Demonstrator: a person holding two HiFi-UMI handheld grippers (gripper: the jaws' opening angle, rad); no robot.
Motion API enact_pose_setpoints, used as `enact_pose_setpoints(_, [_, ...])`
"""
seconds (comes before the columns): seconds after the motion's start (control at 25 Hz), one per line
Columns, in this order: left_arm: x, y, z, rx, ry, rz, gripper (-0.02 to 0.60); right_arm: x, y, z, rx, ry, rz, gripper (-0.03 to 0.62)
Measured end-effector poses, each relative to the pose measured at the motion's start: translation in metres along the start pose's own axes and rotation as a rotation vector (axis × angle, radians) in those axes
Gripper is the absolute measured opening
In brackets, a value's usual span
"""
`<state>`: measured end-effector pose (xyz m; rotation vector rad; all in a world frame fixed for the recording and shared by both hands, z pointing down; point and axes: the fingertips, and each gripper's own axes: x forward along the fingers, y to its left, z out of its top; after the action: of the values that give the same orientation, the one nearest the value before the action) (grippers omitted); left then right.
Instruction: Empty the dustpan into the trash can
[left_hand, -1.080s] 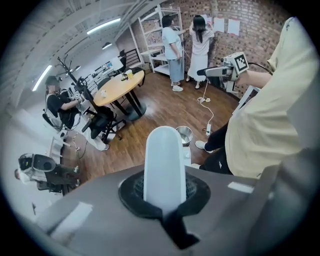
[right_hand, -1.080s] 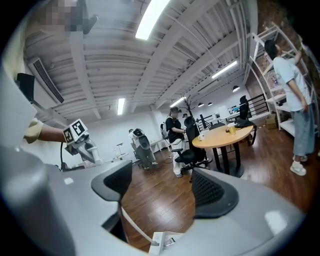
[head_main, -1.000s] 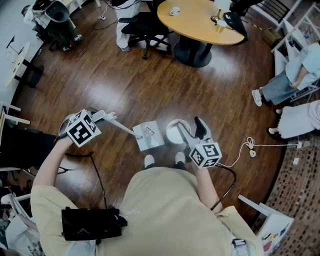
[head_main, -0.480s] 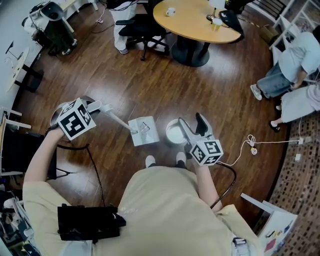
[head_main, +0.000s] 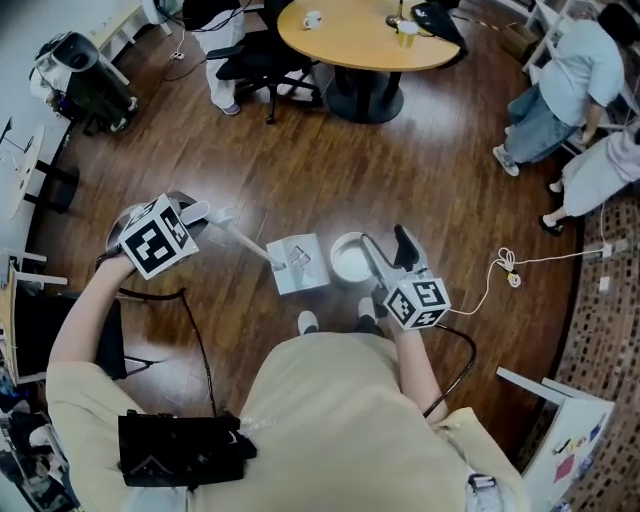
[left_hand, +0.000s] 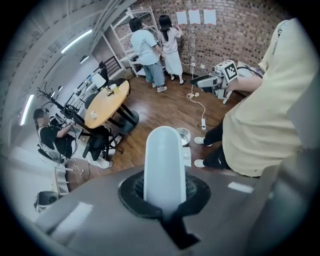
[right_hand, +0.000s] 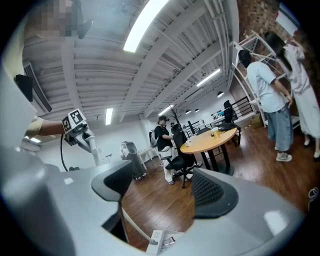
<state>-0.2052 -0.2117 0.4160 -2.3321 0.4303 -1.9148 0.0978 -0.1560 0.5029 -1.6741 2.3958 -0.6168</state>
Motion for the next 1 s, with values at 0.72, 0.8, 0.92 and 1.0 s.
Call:
enact_pose_setpoints(0.72, [0.072, -0.031, 0.081, -0.148, 0.026, -0.202, -0.006, -0.023, -0.044, 0.018, 0.021, -0.028, -0.111, 0.347])
enact_pose_setpoints(0.8, [0.069, -0.032, 0.088, -0.133, 0.023, -0.206, -0.006, -0.022, -0.043, 0.019, 0.022, -0.03, -0.105, 0.347])
enact_pose_setpoints(0.92, [0.076, -0.04, 0.099, -0.108, 0.041, -0.235, -0.006, -0.02, -0.043, 0.016, 0.034, -0.031, -0.096, 0.347])
enact_pose_setpoints(1.0, [0.084, -0.05, 0.112, -0.101, 0.062, -0.271, -0.006, -0.023, -0.045, 0.017, 0.042, -0.032, -0.091, 0.347])
